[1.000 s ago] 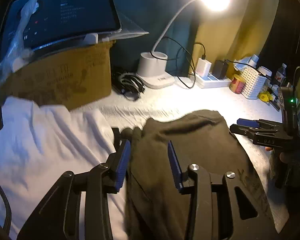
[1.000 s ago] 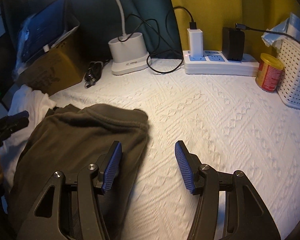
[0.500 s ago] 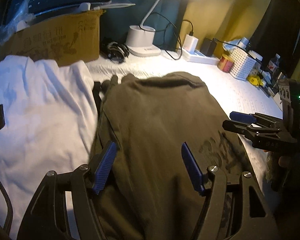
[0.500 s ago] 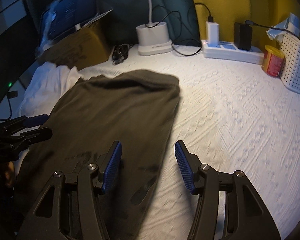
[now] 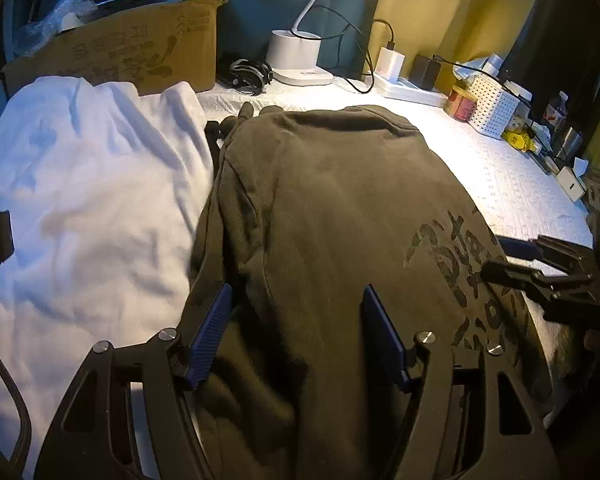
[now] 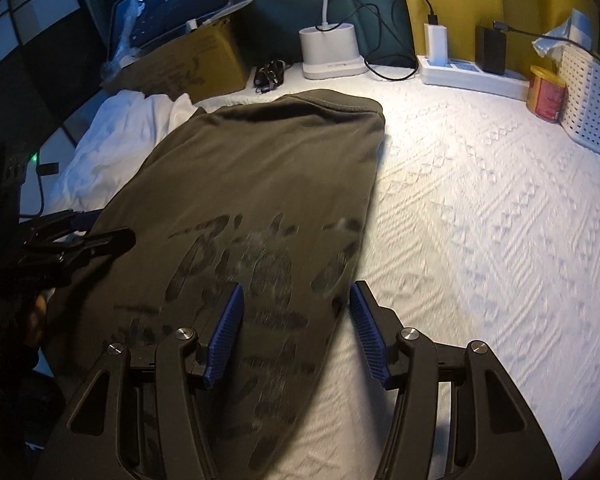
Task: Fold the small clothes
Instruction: 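Press the folded shirt flat with both open tools, smoothing it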
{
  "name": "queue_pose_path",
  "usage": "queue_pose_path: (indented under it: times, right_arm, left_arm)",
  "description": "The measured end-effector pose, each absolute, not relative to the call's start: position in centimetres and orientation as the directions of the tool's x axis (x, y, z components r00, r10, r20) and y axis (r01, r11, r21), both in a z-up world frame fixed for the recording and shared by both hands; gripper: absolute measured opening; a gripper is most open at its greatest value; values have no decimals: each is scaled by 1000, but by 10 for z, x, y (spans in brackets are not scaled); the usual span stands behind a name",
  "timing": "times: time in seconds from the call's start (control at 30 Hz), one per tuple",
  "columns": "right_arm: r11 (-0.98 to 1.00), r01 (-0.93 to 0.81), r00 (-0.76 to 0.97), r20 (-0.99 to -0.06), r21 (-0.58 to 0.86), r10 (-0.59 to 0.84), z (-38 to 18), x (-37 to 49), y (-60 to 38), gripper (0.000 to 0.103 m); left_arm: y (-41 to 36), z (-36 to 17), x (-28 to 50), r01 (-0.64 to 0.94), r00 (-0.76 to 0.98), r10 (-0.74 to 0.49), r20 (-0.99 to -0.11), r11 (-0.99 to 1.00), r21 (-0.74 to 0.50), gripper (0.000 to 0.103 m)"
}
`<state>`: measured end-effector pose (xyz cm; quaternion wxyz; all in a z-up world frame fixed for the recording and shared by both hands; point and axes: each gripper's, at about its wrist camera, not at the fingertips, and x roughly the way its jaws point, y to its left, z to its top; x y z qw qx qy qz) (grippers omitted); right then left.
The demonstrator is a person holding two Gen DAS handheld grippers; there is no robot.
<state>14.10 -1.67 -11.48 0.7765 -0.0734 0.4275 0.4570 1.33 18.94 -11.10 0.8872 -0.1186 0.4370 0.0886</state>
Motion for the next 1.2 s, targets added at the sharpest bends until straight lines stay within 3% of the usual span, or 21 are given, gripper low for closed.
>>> queue_pose_path:
  times: [0.17, 0.4, 0.57, 1.2]
  right_arm:
    - [522, -810, 186, -727, 268, 661, -115, 120, -24, 58]
    - [501, -827, 179, -725, 255, 665, -116, 98, -33, 31]
    - [485, -834, 163, -724, 262, 671, -115, 88, -37, 20]
    - [488, -813, 121, -727, 319, 676, -115, 65, -67, 21]
  left_arm:
    - [188, -111, 6, -280, 601, 71, -796, 951, -127, 68]
    - [185, -111, -7, -296, 599, 91, -796, 948, -115, 68]
    - [182, -113, -13, -291, 603, 101, -792, 951, -100, 68]
    - [165, -97, -32, -215, 570, 95, -816, 976, -36, 68]
